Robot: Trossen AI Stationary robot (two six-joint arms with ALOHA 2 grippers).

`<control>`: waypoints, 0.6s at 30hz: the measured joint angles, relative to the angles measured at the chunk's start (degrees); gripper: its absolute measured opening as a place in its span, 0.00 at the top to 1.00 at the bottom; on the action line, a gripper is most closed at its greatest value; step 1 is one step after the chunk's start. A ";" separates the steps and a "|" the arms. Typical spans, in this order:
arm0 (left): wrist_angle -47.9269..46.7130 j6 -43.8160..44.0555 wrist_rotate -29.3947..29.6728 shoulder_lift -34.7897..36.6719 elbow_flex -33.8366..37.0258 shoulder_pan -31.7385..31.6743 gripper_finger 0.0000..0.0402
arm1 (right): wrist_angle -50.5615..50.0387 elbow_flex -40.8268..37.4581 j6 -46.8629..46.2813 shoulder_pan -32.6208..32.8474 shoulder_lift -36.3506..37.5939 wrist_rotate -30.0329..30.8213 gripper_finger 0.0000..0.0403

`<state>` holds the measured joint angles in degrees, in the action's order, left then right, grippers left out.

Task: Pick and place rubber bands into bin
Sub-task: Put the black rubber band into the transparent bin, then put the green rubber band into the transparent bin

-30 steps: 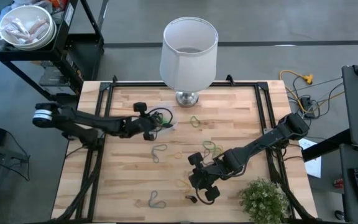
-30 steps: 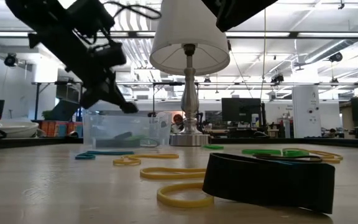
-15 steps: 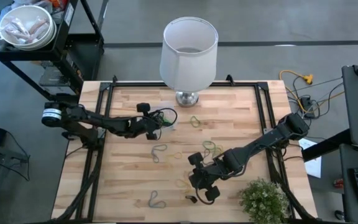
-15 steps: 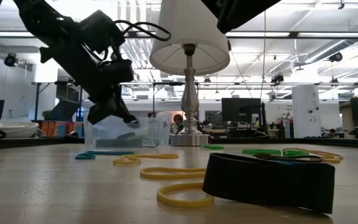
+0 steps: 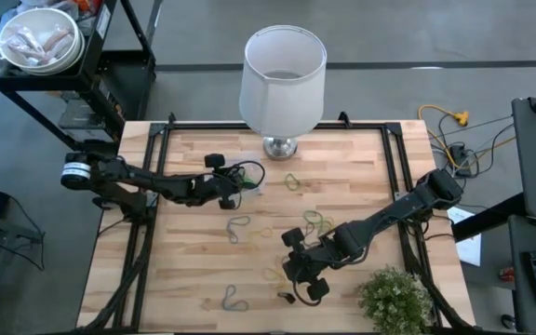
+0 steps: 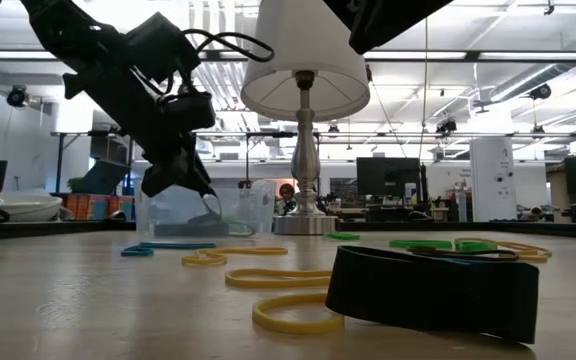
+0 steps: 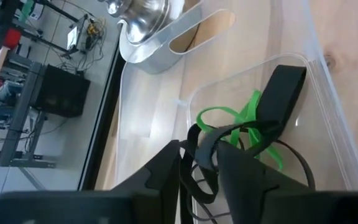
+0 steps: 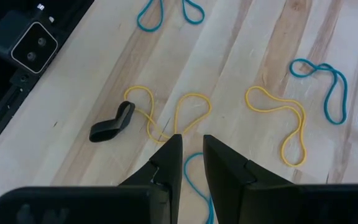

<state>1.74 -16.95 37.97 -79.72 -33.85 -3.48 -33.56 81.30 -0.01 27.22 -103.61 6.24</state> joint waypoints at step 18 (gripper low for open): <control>-6.01 0.53 -3.77 9.46 -1.14 4.06 0.75 | -0.09 -1.57 -1.36 0.00 0.00 0.24 0.85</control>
<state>-4.27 -16.42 34.19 -70.27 -34.98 0.58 -33.65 79.72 -1.38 27.22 -103.61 6.48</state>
